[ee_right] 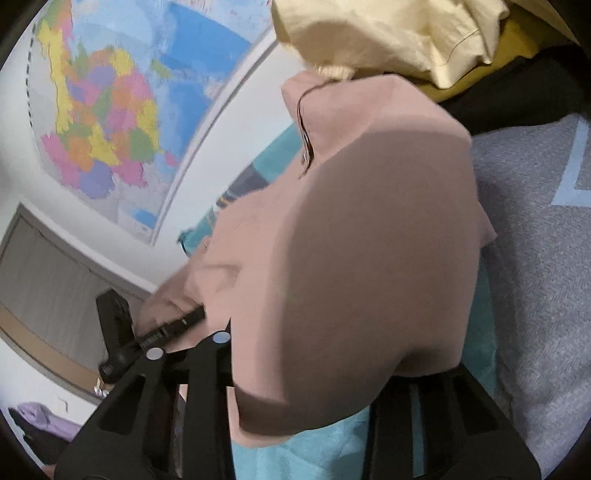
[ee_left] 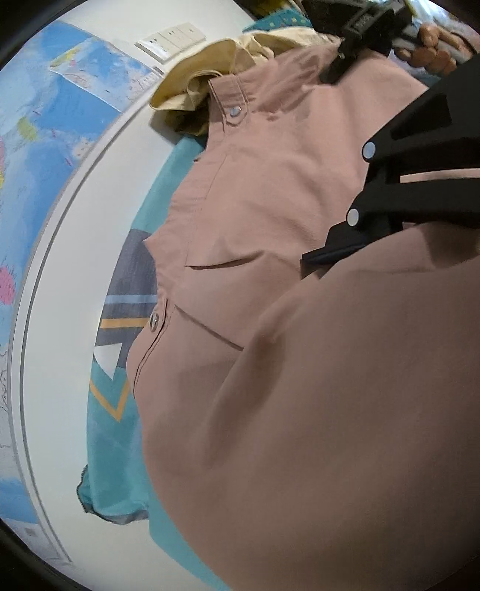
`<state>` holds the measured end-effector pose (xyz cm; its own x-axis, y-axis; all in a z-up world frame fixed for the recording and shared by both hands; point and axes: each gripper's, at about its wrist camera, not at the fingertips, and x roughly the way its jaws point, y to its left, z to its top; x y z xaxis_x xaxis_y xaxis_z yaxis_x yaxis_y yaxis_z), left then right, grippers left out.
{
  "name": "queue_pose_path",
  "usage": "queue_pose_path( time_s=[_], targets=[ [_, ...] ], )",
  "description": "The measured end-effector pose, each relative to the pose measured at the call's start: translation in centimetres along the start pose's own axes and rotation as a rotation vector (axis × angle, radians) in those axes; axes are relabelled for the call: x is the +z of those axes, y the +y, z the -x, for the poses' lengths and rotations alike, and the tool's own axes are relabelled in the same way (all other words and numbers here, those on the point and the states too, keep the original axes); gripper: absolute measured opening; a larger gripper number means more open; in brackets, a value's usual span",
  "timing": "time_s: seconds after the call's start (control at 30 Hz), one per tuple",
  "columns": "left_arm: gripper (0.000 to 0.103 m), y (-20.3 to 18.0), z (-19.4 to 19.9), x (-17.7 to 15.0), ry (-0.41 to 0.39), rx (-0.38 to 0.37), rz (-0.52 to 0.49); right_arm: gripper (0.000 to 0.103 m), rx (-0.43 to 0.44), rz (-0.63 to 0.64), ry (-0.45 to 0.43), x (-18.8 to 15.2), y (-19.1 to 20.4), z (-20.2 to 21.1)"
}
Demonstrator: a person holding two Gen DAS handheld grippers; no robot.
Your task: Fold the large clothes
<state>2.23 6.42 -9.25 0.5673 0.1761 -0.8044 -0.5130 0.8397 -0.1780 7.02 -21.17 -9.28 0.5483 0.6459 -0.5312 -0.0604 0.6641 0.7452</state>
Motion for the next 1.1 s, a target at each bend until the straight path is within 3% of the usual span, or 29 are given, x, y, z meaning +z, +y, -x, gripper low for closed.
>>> queue_pose_path(
  time_s=[0.1, 0.13, 0.17, 0.2, 0.23, 0.3, 0.37, 0.43, 0.57, 0.8, 0.93, 1.03, 1.1],
  targets=[
    [0.045, 0.5, -0.5, 0.5, 0.015, -0.036, 0.015, 0.052, 0.012, -0.030, 0.005, 0.6, -0.2, -0.4],
    [0.058, 0.2, -0.7, 0.7, 0.023, -0.057, 0.005, 0.055, 0.007, -0.021, 0.011, 0.8, 0.1, -0.7],
    [0.065, 0.0, -0.8, 0.9, 0.028, -0.069, -0.003, 0.060, 0.008, -0.014, 0.011, 0.9, 0.5, -1.0],
    [0.065, -0.3, -1.0, 1.0, 0.028, -0.065, -0.011, 0.060, 0.004, -0.006, 0.008, 1.1, 0.7, -1.4],
    [0.064, -0.5, -1.3, 1.2, 0.023, -0.048, -0.019, 0.058, -0.005, 0.001, 0.009, 1.2, 0.9, -1.7],
    [0.044, -1.1, -1.7, 1.5, 0.021, -0.001, -0.048, 0.032, 0.013, -0.010, 0.024, 1.4, 0.9, -2.4],
    [0.015, -0.6, -1.6, 2.2, 0.038, -0.041, -0.034, 0.026, 0.007, 0.004, 0.028, 1.6, 1.6, -2.6],
    [0.011, -0.1, -0.4, 3.1, 0.017, -0.065, -0.022, 0.023, 0.018, 0.068, 0.010, 2.1, 3.6, -2.2],
    [0.009, 0.8, 3.7, 5.7, -0.101, -0.055, -0.046, 0.022, 0.063, 0.187, -0.020, 3.5, 8.5, -2.0],
    [0.009, 5.1, 11.0, 12.9, -0.271, 0.064, -0.026, 0.021, 0.174, 0.379, -0.062, 8.9, 20.0, -6.1],
    [0.009, 9.7, 14.4, 15.8, -0.400, 0.170, 0.017, 0.021, 0.269, 0.433, -0.092, 9.6, 24.6, -10.2],
    [0.010, 13.7, 14.3, 16.1, -0.430, 0.237, 0.078, 0.021, 0.297, 0.459, 0.000, 7.7, 25.6, -15.9],
    [0.012, 18.0, 11.9, 15.2, -0.396, 0.301, 0.135, 0.023, 0.271, 0.433, 0.093, 5.9, 24.7, -20.2]
  ],
)
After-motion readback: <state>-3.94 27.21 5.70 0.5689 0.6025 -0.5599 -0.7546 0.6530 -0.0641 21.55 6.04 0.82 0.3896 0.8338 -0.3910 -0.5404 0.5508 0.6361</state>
